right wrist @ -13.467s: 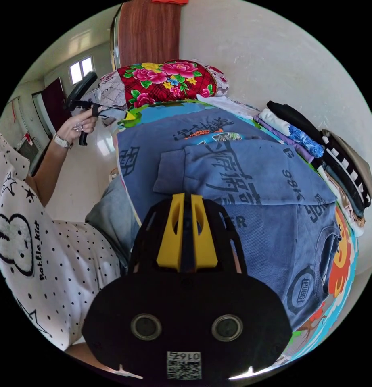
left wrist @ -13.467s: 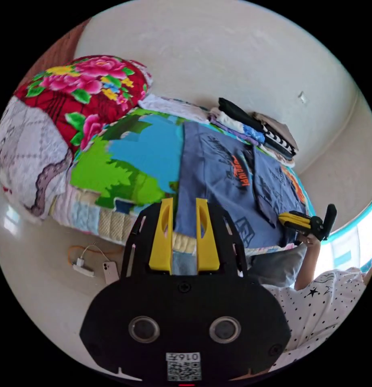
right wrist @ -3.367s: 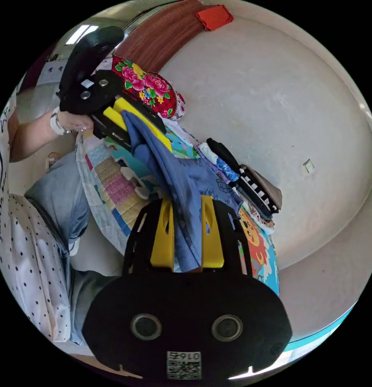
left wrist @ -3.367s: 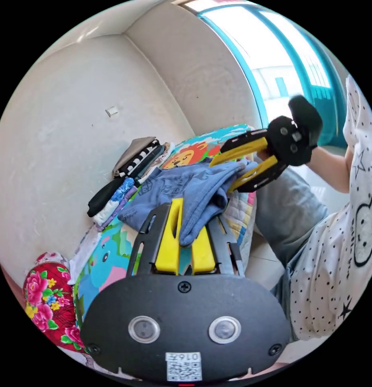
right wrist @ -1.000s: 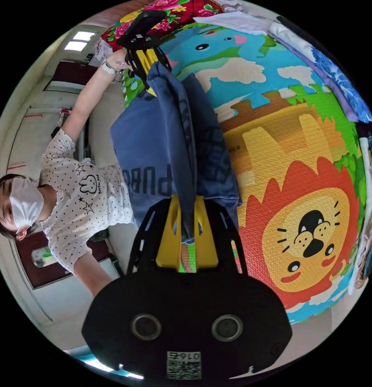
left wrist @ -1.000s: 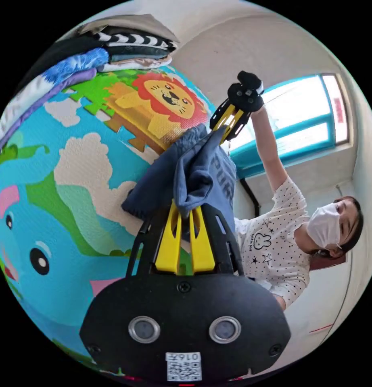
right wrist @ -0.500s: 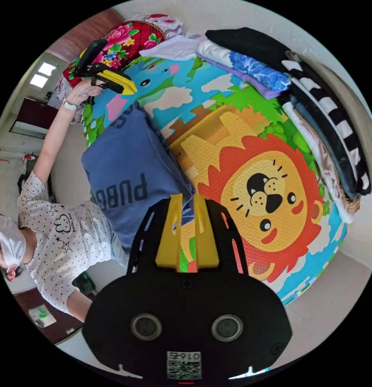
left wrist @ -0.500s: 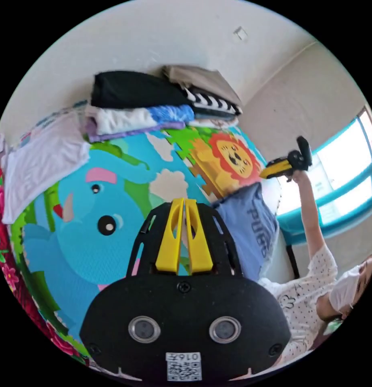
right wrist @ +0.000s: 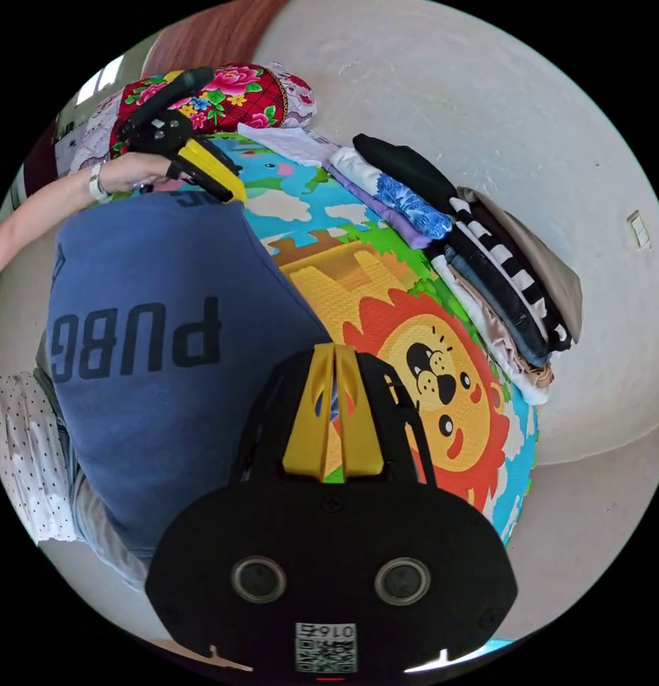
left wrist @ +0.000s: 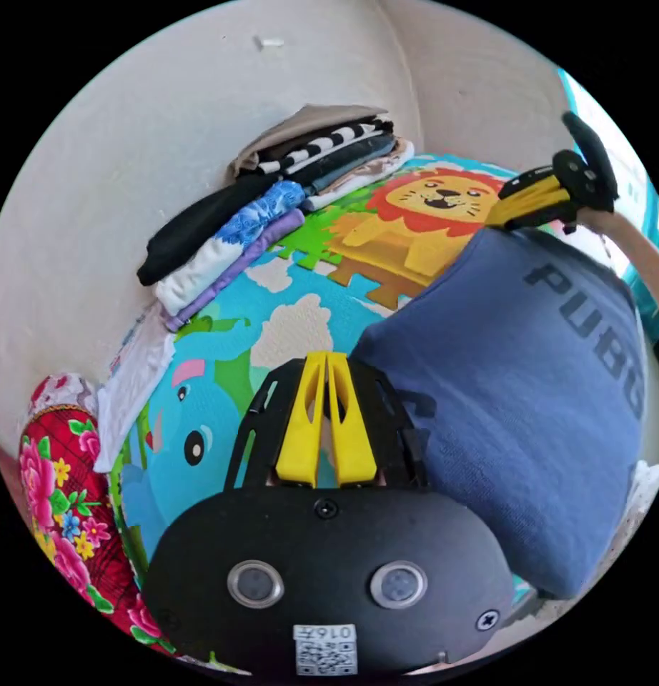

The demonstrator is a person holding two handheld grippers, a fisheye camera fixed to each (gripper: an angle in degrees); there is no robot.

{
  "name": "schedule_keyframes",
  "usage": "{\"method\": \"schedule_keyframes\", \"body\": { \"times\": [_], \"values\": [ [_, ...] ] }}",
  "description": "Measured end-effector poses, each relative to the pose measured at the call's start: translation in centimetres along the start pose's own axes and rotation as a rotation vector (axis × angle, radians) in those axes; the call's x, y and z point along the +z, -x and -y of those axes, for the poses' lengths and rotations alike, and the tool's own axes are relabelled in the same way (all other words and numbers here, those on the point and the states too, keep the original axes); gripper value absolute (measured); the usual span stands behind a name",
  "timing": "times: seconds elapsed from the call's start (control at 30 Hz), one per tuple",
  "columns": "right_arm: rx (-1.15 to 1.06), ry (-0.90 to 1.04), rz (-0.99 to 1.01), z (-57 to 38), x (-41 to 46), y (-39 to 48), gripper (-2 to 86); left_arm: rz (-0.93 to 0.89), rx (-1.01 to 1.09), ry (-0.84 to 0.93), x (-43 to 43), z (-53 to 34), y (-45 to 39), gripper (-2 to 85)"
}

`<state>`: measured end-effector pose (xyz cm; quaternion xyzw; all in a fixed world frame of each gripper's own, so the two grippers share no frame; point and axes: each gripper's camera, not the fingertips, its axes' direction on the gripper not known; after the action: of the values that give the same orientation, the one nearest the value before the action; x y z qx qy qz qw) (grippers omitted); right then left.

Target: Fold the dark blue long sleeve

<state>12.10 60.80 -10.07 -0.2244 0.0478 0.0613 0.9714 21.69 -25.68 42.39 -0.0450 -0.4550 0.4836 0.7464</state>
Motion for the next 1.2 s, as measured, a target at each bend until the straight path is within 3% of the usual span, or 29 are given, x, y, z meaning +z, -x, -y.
{"method": "schedule_keyframes", "body": {
  "times": [0.07,0.13,0.2,0.3,0.37,0.53,0.67,0.83,0.93,1.07,1.2],
  "values": [
    [0.047,-0.001,0.051,-1.3,-1.5,-0.5,-0.3,0.065,-0.024,-0.007,-2.2,-0.4,-0.1,-1.0],
    [0.121,0.009,-0.032,-2.5,-3.8,-0.8,-0.4,0.082,-0.113,-0.070,-5.8,-1.6,0.8,-1.0],
    [0.151,-0.065,-0.069,-4.7,-7.7,0.1,-0.4,-0.120,-0.163,-0.156,-10.9,-4.5,1.4,-1.0],
    [0.070,-0.167,0.063,-9.0,-14.0,5.1,-0.3,-0.477,-0.112,-0.195,-14.9,-8.6,-0.8,-1.0],
    [-0.016,-0.162,0.041,-12.3,-17.2,11.2,-0.3,-0.553,-0.075,-0.211,-16.3,-11.2,-3.2,-1.0],
    [0.031,-0.170,-0.104,-18.4,-20.4,19.9,-0.4,-0.397,-0.237,-0.246,-17.7,-17.2,-6.4,-1.0],
    [0.084,0.031,-0.246,-21.4,-18.8,22.8,-0.5,-0.408,-0.288,-0.267,-16.1,-20.1,-6.8,-1.0],
    [0.213,-0.035,-0.152,-24.2,-21.7,22.9,-0.5,-0.545,-0.388,-0.335,-15.2,-23.4,-5.6,-1.0],
    [0.263,-0.048,-0.078,-25.4,-24.1,22.6,-0.5,-0.484,-0.420,-0.328,-18.2,-23.7,-6.5,-1.0],
    [0.290,-0.228,-0.203,-26.4,-30.0,26.4,-0.5,-0.371,-0.411,-0.433,-23.3,-24.3,-10.3,-1.0],
    [0.353,-0.389,-0.116,-25.8,-31.7,30.0,-0.5,-0.331,-0.330,-0.332,-22.1,-22.5,-14.5,-1.0]
  ]
}}
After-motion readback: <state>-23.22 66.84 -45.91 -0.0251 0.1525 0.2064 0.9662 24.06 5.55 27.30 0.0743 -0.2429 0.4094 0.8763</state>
